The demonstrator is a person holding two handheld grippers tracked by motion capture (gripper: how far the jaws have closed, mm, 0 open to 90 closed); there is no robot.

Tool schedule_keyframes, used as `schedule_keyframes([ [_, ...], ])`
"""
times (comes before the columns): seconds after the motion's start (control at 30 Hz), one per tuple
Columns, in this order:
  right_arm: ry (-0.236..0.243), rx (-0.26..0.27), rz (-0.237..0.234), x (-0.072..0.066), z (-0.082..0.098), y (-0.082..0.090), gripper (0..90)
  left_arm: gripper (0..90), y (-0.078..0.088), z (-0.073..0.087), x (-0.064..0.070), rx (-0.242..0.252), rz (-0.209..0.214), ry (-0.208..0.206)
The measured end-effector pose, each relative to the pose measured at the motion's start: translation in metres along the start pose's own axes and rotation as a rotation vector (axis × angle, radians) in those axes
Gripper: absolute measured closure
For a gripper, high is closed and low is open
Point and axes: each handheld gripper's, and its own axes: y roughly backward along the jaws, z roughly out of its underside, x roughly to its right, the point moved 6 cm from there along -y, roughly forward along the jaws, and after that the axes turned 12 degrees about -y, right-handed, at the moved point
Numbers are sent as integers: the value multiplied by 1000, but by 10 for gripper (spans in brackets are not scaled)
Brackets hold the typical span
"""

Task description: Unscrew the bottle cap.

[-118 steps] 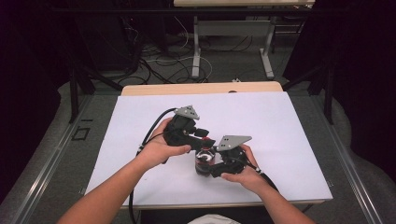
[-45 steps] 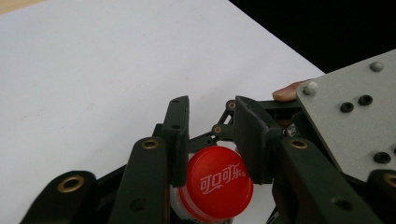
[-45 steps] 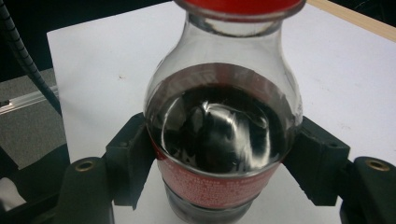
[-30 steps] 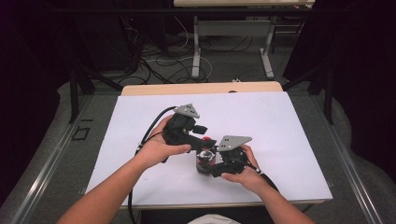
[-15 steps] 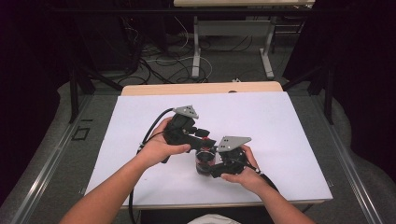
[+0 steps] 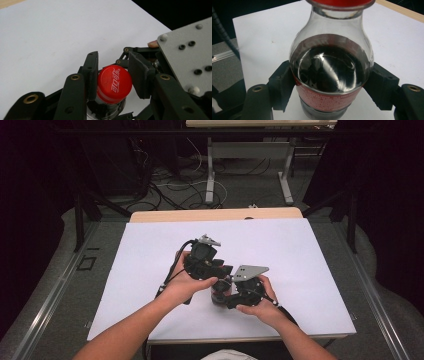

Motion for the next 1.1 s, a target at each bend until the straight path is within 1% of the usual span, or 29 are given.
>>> schedule_keyframes([
  [0.03, 0, 0, 1, 0, 0, 0, 299, 618, 0, 0, 1, -7, -7, 1],
  [0.07, -5, 15, 5, 0, -1, 0, 300, 618, 0, -1, 1, -11, -9, 5],
  [0.1, -3, 12, 4, 0, 0, 0, 299, 618, 0, -1, 1, -8, -12, 12],
  [0.13, -2, 15, 6, 0, -1, 0, 300, 618, 1, -2, 2, -6, -11, 32],
  [0.17, -2, 14, 4, 1, -1, 1, 300, 619, 1, -2, 0, -11, -7, 18],
  [0.23, 0, 19, 7, 1, -1, 1, 300, 618, 2, -3, 0, -8, 2, 27],
  [0.3, -1, 21, 4, 0, -2, 1, 300, 619, 3, -2, -2, -18, 9, 20],
  [0.33, -6, 24, 5, 0, -2, 1, 300, 618, 3, -2, -2, -14, 14, 30],
  [0.4, -5, 12, 7, 0, -1, 2, 299, 618, 3, -2, -2, -13, 13, 29],
  [0.53, -3, 20, 4, 0, -2, 1, 300, 619, 3, -2, -3, -12, 18, 28],
  [0.6, -1, 21, 5, 0, -2, 1, 300, 619, 2, -3, -2, -10, 20, 44],
  [0.63, -2, 21, 7, 0, -2, 1, 300, 619, 2, -3, -3, -19, 17, 53],
  [0.67, -1, 9, 10, 0, -1, 1, 300, 619, 2, -3, -3, -18, 18, 57],
  [0.7, -3, 32, 16, 0, -2, 0, 300, 619, 2, -3, -3, -22, 19, 60],
  [0.73, -3, 34, 13, 0, -2, -1, 300, 619, 2, -3, -4, -16, 23, 65],
  [0.77, -2, 20, 13, 0, -1, 0, 300, 619, 2, -3, -4, -17, 25, 64],
  [0.8, -2, 12, 13, 0, -1, 1, 300, 619, 2, -3, -5, -11, 31, 76],
  [0.83, -1, 12, 10, 0, -1, 1, 300, 619, 3, -2, -6, -25, 40, 67],
  [0.87, 3, 10, 8, 0, -1, 1, 300, 620, 3, -3, -6, -23, 49, 69],
  [0.9, 0, 12, 10, 0, -1, 1, 299, 620, 3, -3, -6, -26, 49, 81],
  [0.93, 0, 11, 11, 0, -1, 1, 300, 620, 3, -3, -6, -14, 51, 95],
  [0.97, 5, 20, 15, 0, -1, 0, 300, 620, 4, -4, -7, -12, 66, 100],
  [1.0, 0, 15, 17, 0, 0, -1, 300, 620, 5, -5, -7, -13, 85, 125],
  [1.03, 2, 16, 22, 0, 0, -2, 299, 620, 5, -5, -9, -13, 93, 132],
  [1.1, 7, 6, 12, 0, 1, -2, 300, 620, 7, -6, -11, -13, 78, 126],
])
